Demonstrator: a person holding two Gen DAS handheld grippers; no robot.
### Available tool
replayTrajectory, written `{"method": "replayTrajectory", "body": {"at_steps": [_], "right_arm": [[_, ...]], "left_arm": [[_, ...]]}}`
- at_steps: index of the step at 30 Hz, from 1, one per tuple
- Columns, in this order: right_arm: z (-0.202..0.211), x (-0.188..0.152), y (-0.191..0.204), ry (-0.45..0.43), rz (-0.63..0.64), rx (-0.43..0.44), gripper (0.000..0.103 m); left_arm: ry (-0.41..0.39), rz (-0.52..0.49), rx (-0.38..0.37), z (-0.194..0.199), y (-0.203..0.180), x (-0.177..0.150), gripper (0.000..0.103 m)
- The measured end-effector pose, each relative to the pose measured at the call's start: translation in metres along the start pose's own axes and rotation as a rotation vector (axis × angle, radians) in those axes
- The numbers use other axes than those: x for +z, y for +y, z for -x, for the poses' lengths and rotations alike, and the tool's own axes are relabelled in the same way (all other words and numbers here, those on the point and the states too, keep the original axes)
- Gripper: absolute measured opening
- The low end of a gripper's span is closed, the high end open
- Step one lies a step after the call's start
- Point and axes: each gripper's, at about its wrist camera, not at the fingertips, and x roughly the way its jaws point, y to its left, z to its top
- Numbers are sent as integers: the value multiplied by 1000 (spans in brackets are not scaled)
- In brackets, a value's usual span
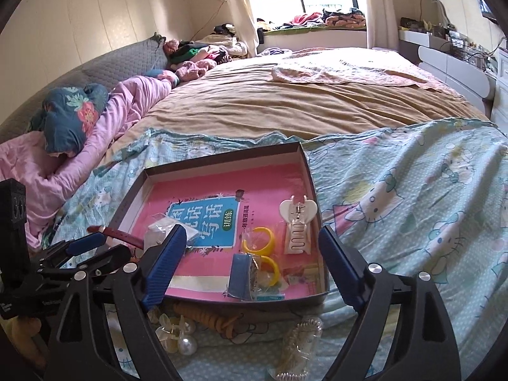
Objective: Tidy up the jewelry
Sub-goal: 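Open the left tool dropping the clear bag while the right tool releases the blue box into the tray, then pull both tools back from the tray toward the remaining items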
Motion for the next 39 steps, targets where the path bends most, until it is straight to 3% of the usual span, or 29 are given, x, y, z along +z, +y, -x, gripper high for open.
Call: {"method": "replayTrajectory", "body": {"at_steps": [39], "right_arm": [[79,3,30,-125,64,17,84]], "left_arm": [[-165,28,26,93,17,4,93]]}}
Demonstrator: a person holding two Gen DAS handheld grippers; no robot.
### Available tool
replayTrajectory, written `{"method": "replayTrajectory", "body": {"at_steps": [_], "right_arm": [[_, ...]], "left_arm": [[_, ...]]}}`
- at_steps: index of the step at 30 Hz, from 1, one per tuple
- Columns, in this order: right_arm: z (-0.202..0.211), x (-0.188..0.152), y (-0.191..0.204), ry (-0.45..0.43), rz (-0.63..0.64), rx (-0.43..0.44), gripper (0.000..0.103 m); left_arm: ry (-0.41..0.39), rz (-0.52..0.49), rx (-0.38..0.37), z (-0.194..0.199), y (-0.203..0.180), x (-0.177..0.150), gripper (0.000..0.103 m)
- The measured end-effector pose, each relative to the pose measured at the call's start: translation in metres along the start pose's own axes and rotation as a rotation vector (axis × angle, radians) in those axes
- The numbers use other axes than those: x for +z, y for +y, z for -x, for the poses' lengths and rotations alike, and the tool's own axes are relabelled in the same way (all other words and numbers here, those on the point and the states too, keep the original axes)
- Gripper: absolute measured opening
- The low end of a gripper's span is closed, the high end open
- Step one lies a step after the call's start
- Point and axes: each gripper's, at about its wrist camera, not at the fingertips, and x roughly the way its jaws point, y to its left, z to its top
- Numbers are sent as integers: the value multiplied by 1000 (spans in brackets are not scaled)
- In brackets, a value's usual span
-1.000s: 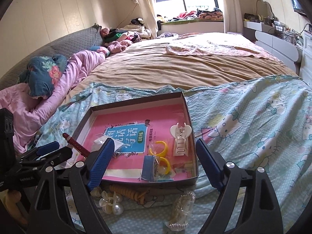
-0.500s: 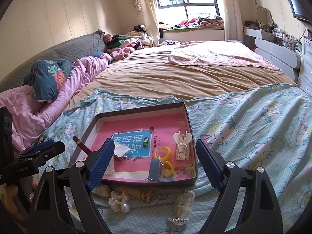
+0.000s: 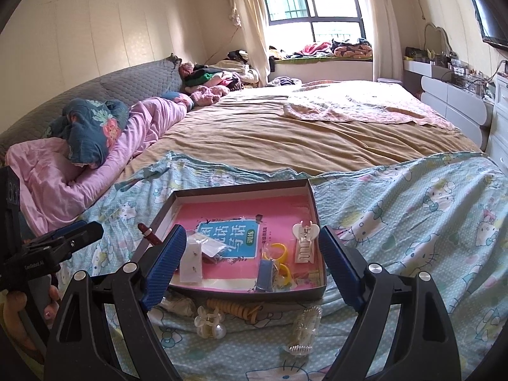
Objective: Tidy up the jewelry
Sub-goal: 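Pull both tools back from the tray toward the remaining items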
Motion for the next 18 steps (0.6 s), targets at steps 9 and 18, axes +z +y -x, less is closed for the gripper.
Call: {"method": "replayTrajectory", "body": {"at_steps": [9,18], "right_arm": [[11,-6,7,-2,24,10,84],[19,-13,10,5,38,19,84]], "left_arm": [[-9,-16,17,13,-3,-5,93],[-1,-9,56,21,6,-13,93]]}}
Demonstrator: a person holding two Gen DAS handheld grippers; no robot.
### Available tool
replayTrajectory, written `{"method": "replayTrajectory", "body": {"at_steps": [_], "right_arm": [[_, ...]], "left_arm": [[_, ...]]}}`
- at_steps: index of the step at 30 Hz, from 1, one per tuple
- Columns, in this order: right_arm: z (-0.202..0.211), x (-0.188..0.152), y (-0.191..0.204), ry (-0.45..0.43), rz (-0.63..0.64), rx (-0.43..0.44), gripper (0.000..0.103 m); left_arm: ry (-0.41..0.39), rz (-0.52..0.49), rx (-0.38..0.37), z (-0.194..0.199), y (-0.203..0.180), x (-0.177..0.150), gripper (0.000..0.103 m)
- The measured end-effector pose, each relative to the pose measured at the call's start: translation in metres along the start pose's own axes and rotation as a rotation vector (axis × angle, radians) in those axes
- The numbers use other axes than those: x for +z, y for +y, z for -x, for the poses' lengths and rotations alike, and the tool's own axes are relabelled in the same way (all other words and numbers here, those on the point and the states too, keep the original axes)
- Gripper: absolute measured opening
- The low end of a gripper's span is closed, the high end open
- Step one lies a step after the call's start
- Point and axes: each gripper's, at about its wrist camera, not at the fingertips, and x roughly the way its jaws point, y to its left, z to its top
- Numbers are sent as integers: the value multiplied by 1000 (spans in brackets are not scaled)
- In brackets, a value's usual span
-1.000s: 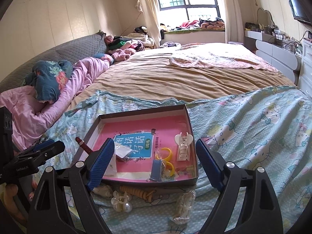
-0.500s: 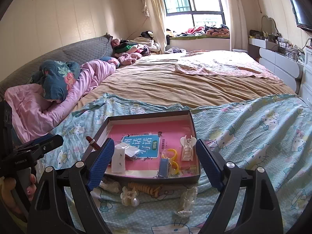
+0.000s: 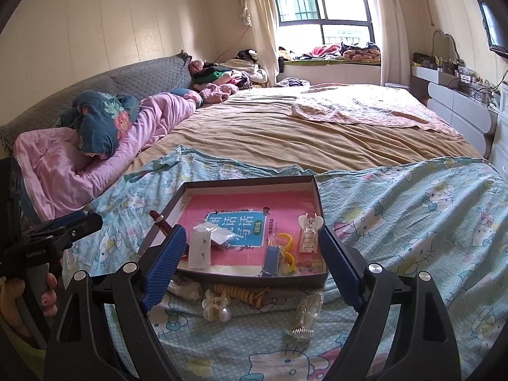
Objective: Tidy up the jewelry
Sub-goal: 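Pull both tools back from the tray toward the remaining items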
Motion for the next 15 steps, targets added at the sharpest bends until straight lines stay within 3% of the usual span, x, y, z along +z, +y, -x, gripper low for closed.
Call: {"method": "replayTrajectory", "body": {"at_steps": [15], "right_arm": [[6,-20,-11,38,8,-17,84]], "left_arm": [[86,-20,37,-14,1,-25,93]]}}
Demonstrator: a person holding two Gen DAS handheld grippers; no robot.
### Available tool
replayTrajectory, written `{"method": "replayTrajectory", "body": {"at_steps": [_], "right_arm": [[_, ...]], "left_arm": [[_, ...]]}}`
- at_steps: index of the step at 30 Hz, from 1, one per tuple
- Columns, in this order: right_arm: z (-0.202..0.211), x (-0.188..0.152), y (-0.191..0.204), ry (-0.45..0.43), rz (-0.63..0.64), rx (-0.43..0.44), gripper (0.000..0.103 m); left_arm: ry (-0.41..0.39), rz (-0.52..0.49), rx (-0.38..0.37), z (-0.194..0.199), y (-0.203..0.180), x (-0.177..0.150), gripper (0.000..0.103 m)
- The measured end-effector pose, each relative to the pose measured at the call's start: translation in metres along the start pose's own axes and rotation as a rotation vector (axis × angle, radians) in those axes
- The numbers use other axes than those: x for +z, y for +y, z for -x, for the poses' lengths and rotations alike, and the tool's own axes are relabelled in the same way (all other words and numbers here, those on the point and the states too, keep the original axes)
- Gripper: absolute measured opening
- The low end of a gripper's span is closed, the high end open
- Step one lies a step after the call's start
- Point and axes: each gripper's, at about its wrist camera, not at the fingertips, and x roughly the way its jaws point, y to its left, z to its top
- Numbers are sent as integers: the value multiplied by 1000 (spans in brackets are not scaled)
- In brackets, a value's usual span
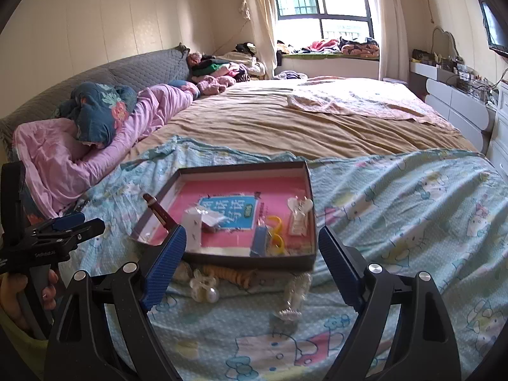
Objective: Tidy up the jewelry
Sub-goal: 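Pull both tools back from the tray toward the remaining items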
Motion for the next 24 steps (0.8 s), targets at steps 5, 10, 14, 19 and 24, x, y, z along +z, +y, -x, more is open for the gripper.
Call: {"method": "replayTrajectory", "body": {"at_steps": [5,10,14,19,24], "right_arm": [[-3,-12,-6,31,-3,-1,84],[-8,-24,-6,66,7,7,84],[-13,-35,-4,98,15,18,84],[-20,-47,-4,134,25,22,84],[-29,-54,-10,154,16,8,84]], "left_arm": [[40,-18,15,-11,-4,-12,93],[74,-33,24,-22,-9,-21,93],[103,-50,29,-32,-14,-29,93],[131,-69,30,-43,-21,-35,93],[154,-90,18,-51,-30,-42,93]]}}
